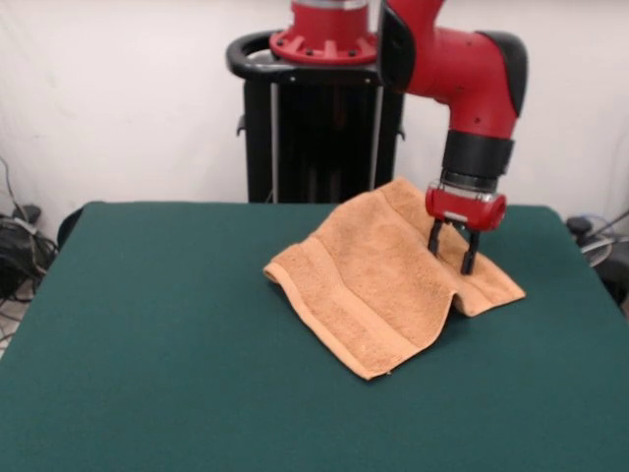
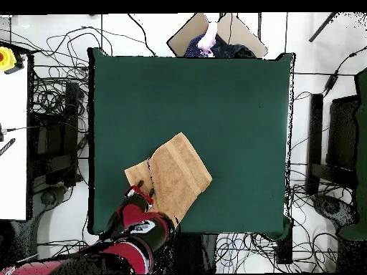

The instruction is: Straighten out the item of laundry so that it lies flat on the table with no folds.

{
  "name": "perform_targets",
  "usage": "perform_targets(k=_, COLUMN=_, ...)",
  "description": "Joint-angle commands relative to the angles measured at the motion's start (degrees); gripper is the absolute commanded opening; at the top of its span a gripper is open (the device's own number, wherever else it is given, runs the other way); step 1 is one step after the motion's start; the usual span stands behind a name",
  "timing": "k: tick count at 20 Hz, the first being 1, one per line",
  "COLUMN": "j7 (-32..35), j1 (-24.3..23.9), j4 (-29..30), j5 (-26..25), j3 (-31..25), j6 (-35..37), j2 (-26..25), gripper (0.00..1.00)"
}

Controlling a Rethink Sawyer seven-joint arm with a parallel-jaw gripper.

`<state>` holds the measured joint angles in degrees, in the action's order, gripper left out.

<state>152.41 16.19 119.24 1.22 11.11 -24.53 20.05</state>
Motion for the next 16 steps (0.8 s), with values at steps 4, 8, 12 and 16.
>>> perform_targets(k=4, j7=4.0, j1=1.3, j4=-11.3, j5=0.3, j3=-15.7, j6=7.2, j2=-10.5, gripper=1.0)
perform_targets(k=8, j7=4.8, j1=1.1, j4=-11.2, j5=0.6, j3=-16.2, j6=7.0, j2=-10.6, gripper=0.0)
perform_targets(k=12, j7=4.8, j1=1.3, j4=-11.2, j5=1.1, j3=-16.2, j6=7.8, j2=-10.5, gripper=0.0)
perform_targets(k=16, j7=4.9, j1=1.5, j4=-11.2, j5=1.5, j3=-16.1, j6=8.0, j2=-10.5, gripper=0.0)
